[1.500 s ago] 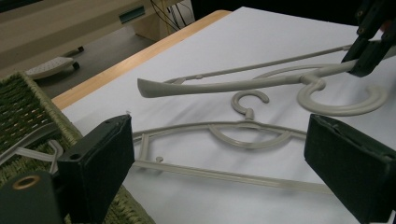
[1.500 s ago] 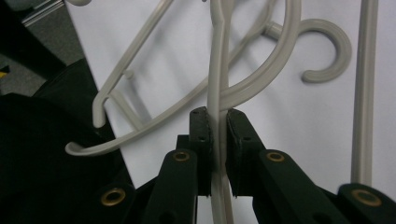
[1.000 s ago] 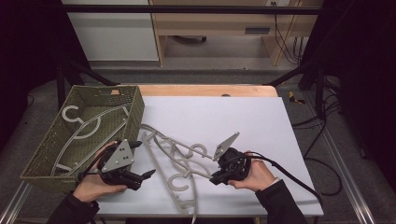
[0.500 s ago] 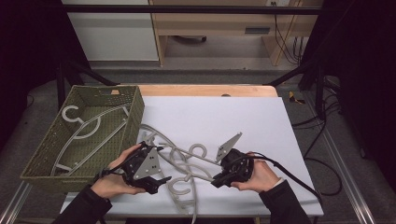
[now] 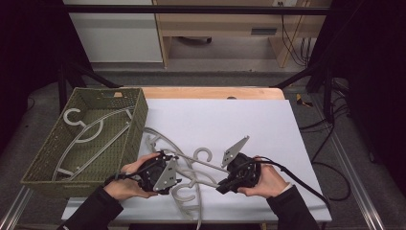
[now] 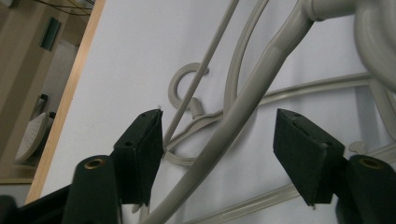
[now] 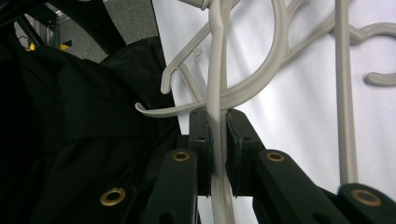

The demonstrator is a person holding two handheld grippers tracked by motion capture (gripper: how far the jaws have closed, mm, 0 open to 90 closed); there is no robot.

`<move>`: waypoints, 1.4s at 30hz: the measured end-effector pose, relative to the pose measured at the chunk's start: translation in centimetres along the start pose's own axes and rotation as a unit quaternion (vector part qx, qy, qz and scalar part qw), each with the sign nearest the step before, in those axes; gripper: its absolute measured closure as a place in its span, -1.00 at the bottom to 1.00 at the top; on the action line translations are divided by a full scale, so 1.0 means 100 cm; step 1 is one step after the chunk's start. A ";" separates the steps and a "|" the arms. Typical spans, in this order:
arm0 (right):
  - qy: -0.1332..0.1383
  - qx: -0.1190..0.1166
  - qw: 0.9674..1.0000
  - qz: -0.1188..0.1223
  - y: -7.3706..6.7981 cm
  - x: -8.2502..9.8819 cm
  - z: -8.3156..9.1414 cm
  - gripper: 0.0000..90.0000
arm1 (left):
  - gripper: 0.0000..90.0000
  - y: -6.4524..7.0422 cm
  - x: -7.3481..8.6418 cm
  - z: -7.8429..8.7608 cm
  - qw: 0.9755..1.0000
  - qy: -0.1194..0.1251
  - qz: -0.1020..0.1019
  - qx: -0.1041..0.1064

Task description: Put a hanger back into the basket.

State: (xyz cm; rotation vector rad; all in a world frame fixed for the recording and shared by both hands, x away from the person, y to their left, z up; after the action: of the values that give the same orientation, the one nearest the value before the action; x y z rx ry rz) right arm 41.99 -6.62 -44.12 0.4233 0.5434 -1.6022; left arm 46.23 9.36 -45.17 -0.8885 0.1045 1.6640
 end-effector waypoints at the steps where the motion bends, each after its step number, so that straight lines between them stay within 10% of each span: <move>1: 0.000 -0.001 1.000 0.001 0.000 0.000 0.000 0.83 | -0.17 -0.001 0.000 -0.001 1.000 -0.002 -0.004 -0.003; 13: 0.006 -0.008 1.000 0.001 -0.003 -0.001 0.004 0.83 | 0.52 0.000 0.001 -0.006 0.999 0.001 -0.051 -0.014; 21: 0.006 0.001 1.000 0.011 -0.001 0.000 0.004 0.82 | 0.63 0.005 0.002 -0.007 0.997 0.002 -0.081 -0.020; 42: 0.010 0.101 0.994 0.047 0.022 0.004 0.014 0.58 | 0.77 0.016 -0.004 0.003 0.999 -0.010 -0.032 0.030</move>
State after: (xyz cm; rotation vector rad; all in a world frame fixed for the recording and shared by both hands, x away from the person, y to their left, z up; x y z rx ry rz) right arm 44.17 -7.86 -43.43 0.6087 0.3716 -1.5692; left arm 44.68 8.68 -45.33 -0.8209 0.1103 1.6015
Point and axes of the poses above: each handheld gripper's, and its own axes: z roughly backward along the jaws, x roughly out of its underside, y roughly to its right, the point moved 10 cm from there along -z, roughly forward along the jaws, and after that the axes turned 14 degrees about z, right-handed, at the moved point
